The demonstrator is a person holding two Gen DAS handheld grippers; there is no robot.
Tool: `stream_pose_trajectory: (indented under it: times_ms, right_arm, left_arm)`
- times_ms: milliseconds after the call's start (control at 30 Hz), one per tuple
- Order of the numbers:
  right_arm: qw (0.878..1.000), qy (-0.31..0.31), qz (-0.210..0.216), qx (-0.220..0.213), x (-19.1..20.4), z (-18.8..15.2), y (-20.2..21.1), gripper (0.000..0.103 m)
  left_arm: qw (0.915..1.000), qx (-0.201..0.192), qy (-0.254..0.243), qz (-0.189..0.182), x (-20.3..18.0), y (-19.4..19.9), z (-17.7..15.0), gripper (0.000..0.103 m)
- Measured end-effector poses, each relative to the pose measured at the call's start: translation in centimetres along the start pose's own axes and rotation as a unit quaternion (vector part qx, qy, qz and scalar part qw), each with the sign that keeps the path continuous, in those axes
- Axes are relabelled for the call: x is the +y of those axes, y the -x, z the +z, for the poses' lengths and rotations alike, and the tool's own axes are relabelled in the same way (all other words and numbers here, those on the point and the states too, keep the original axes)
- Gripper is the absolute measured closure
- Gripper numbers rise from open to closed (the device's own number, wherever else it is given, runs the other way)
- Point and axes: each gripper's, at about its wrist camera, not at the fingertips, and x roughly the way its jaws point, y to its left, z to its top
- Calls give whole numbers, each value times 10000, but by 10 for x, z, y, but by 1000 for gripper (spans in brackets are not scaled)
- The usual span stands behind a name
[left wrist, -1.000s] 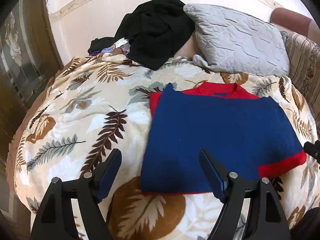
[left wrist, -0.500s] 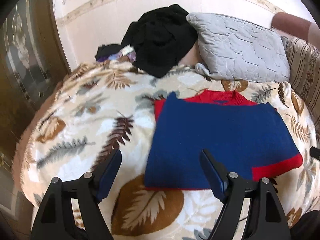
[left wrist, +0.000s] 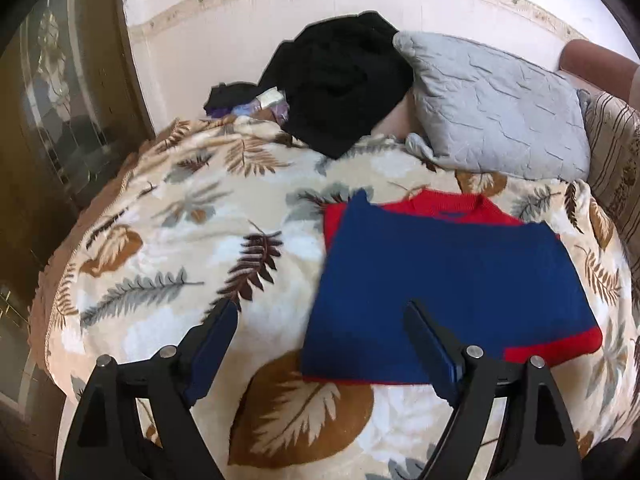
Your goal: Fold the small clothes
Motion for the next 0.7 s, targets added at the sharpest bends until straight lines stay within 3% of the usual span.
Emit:
stream_pose_trajectory:
  times_ms: [67, 133, 267, 367, 700]
  right_arm:
    - [9999, 24, 162, -35, 2, -12, 5, 12]
    - [9997, -17, 236, 78, 2, -28, 1, 12]
    - [9901, -895, 798, 731, -18, -76, -28, 12]
    - [9827, -1273, 912, 992, -26, -99, -45, 12]
    - [9771, -1565, 1063, 980, -32, -94, -60, 12]
  left_arm:
    - [9999, -155, -24, -69, 3, 3, -7, 17]
    - [9999, -65, -69, -70, 6, -2, -15, 17]
    - [9993, 361, 120, -55, 19, -23, -36, 17]
    - [9985, 530, 133, 69, 26, -33, -48, 17]
    - [9973, 689, 245, 95, 35, -49, -60, 17]
